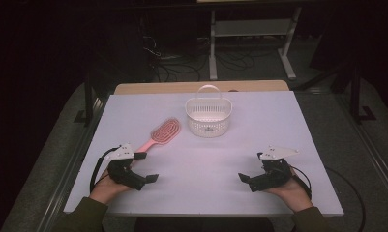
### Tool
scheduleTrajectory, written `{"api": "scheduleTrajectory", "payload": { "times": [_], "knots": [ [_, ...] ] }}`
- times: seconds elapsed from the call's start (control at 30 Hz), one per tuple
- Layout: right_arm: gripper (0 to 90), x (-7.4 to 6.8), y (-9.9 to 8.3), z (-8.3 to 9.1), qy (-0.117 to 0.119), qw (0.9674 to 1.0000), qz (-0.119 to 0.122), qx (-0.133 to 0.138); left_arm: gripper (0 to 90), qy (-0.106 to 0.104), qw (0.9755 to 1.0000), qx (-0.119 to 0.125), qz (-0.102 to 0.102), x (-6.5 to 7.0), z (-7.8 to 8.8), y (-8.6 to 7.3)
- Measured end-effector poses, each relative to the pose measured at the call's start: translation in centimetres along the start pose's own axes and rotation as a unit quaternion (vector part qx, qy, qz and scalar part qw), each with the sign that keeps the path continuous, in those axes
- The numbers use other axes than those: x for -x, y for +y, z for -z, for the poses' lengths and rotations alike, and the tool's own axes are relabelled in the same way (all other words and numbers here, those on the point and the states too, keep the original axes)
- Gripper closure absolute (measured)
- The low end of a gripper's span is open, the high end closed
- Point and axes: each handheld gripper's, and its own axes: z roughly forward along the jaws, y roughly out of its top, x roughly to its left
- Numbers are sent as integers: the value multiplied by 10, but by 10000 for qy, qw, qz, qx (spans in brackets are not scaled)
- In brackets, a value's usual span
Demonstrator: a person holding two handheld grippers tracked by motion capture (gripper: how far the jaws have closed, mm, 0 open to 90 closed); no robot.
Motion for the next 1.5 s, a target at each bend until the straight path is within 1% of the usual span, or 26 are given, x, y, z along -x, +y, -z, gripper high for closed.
{"api": "scheduleTrajectory", "payload": {
  "times": [0.17,0.23,0.57,0.83,0.93,1.2,1.33,1.5],
  "knots": [
    [0,0,0,0,29,10000,-58,23,0,35,10000,38,35,-1,1,1],
    [0,0,0,0,66,10000,-43,1,0,46,10000,54,55,-2,1,1],
    [0,2,0,3,92,9999,-87,81,0,62,10000,70,33,-2,4,1],
    [0,2,0,3,128,9998,-129,121,0,108,9999,105,62,-7,6,3],
    [0,2,0,3,155,9997,-134,122,0,89,9997,195,121,-10,8,4],
    [0,3,0,2,170,9996,-162,153,0,115,9995,239,156,-13,9,6],
    [0,4,-1,2,168,9996,-169,174,0,123,9995,243,134,-14,9,8],
    [0,4,-1,2,165,9995,-170,206,0,116,9994,245,196,-17,10,9]
  ]
}}
